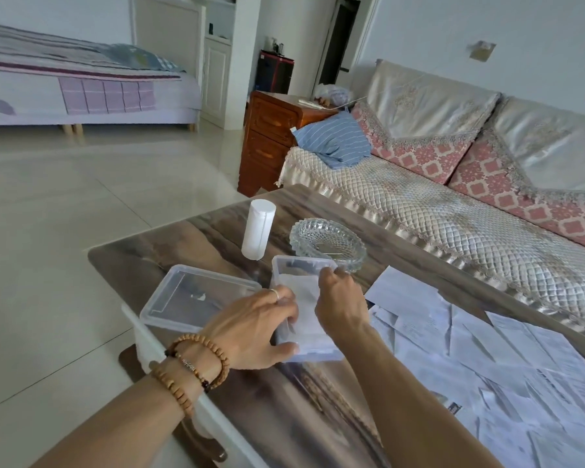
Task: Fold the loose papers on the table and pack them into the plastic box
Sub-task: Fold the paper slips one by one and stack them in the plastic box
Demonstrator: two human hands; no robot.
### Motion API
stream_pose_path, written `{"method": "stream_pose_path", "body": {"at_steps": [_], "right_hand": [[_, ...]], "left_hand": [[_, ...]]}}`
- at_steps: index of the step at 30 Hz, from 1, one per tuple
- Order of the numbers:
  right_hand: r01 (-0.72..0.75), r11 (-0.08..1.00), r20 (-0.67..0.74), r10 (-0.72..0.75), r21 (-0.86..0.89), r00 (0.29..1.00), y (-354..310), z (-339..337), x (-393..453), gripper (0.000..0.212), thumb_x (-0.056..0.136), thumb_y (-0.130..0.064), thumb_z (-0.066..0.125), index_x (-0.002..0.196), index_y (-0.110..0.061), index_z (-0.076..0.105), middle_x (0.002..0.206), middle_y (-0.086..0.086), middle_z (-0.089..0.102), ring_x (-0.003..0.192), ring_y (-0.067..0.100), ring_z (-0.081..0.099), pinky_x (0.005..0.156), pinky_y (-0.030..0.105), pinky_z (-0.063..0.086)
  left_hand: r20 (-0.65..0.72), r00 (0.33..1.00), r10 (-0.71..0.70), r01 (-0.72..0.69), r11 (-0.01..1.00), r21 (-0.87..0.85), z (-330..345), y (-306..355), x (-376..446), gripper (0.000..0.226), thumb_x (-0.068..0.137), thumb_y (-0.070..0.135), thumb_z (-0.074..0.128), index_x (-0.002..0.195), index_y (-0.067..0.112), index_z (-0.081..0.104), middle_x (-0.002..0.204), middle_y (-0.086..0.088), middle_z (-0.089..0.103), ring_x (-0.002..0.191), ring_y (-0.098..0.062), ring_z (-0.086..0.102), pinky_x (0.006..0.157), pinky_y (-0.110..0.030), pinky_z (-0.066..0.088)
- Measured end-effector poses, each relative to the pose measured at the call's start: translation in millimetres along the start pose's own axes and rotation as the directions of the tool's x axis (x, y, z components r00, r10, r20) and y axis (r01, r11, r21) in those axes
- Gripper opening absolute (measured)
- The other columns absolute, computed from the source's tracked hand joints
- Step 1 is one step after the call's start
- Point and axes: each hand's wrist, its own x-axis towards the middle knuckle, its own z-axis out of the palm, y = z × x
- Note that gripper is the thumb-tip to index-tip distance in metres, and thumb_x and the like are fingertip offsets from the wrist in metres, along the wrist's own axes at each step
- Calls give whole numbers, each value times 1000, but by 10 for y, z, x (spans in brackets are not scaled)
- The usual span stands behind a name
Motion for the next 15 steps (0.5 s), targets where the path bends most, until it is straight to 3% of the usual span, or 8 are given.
{"method": "stream_pose_path", "body": {"at_steps": [3, 7, 9, 12, 15], "right_hand": [[40, 995, -163, -24, 90, 986, 28, -34, -25, 21, 87, 4, 47, 104, -4, 56, 107, 16, 59, 84, 38, 63, 62, 34, 31], [-11, 953, -336, 118, 303, 934, 249, -140, -192, 8, 84, -5, 55, 77, -8, 57, 81, 12, 66, 65, 36, 58, 54, 30, 32], [-33, 924, -328, 168, 380, 929, 450, -161, -378, 13, 84, -7, 56, 71, -11, 55, 76, 8, 65, 63, 34, 57, 52, 31, 37], [-55, 879, -285, 211, 473, 935, 728, -134, -760, 11, 84, -10, 58, 73, -14, 59, 75, 1, 65, 67, 25, 60, 61, 40, 52], [-132, 830, -211, 286, 542, 935, 959, -57, -1293, 13, 84, -10, 60, 73, -17, 62, 76, -3, 66, 70, 20, 63, 65, 40, 54]], "left_hand": [[36, 999, 4, -5, 999, 45, -19, 26, -12, 39, 89, 54, 52, 122, 32, 53, 136, 12, 38, 114, -11, 49, 87, -29, 47], [43, 999, -2, 0, 998, 60, -83, 111, -36, 41, 89, 51, 56, 122, 28, 52, 134, 11, 42, 112, -10, 51, 89, -29, 49], [31, 999, -17, 15, 998, 54, -148, 192, -79, 43, 85, 55, 58, 120, 29, 50, 128, 14, 43, 107, -8, 52, 86, -27, 48], [-70, 996, -51, 55, 997, 60, -220, 388, -153, 44, 84, 65, 52, 111, 30, 53, 114, 16, 46, 96, -8, 55, 79, -28, 50], [-204, 979, 1, 3, 1000, 17, -159, 784, -212, 33, 92, 56, 47, 101, 26, 56, 101, 14, 53, 84, -7, 55, 66, -22, 45]]}}
